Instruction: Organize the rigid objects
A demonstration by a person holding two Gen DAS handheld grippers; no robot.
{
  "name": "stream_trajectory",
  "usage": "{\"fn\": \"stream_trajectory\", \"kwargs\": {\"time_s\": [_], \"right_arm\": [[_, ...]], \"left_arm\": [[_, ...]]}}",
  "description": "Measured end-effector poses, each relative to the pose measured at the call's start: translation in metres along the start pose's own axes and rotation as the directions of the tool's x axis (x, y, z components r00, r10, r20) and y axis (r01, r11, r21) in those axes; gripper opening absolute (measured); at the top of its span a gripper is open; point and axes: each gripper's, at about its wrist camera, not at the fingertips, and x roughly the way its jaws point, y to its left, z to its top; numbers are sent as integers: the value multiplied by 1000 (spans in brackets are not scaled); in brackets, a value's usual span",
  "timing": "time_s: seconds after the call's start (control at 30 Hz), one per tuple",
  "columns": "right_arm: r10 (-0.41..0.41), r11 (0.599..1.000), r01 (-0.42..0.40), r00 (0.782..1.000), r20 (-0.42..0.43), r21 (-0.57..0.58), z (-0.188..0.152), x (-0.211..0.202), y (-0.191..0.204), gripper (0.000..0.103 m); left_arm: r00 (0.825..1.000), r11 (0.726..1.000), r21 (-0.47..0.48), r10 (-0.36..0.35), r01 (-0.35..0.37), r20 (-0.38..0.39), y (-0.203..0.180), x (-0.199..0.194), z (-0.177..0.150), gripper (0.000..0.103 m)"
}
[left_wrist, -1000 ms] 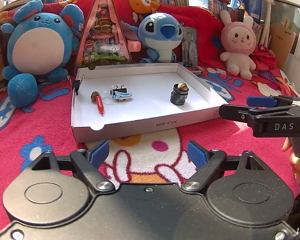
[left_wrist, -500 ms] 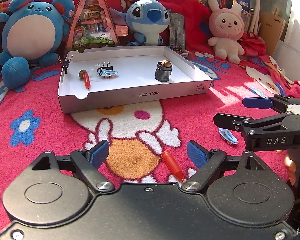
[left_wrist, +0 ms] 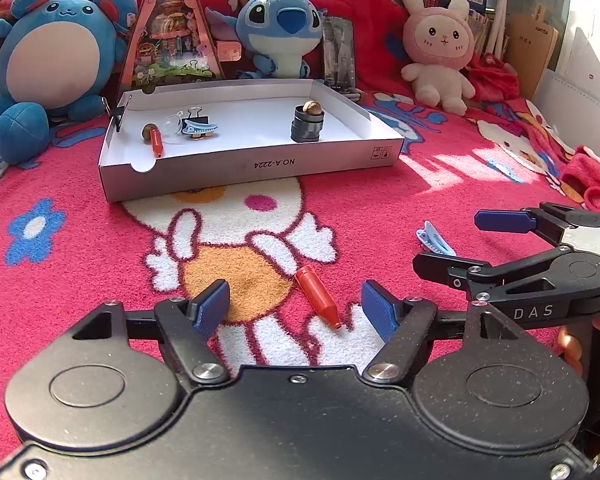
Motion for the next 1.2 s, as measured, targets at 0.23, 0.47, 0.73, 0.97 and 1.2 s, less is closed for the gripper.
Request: {"fn": "stream_trajectory", "kwargs": {"time_s": [0.23,0.47,0.73,0.97,1.2], "right_arm": [[7,1000,-6,1000,13,-26,-5,0,8,97],[15,999,-15,1000,14,-32,-6,2,14,81],[6,1000,-5,1000,20,-15,-7,1,14,46],[-5,1000,5,1000,25,6,-5,1,10,28],[-5,999,4,999,34,32,1,1,8,25]], "left_arm": [[1000,1000,-17,-10,10,8,-4,0,-1,40],[1000,999,-31,-10,10,3,-7,5,0,21],[1000,1000,-25,7,-7,7,-8,7,0,10],[1000,1000,-17,23,-23,15,-9,7,2,10],[999,999,-25,36,-35,33,-5,5,9,10]]}}
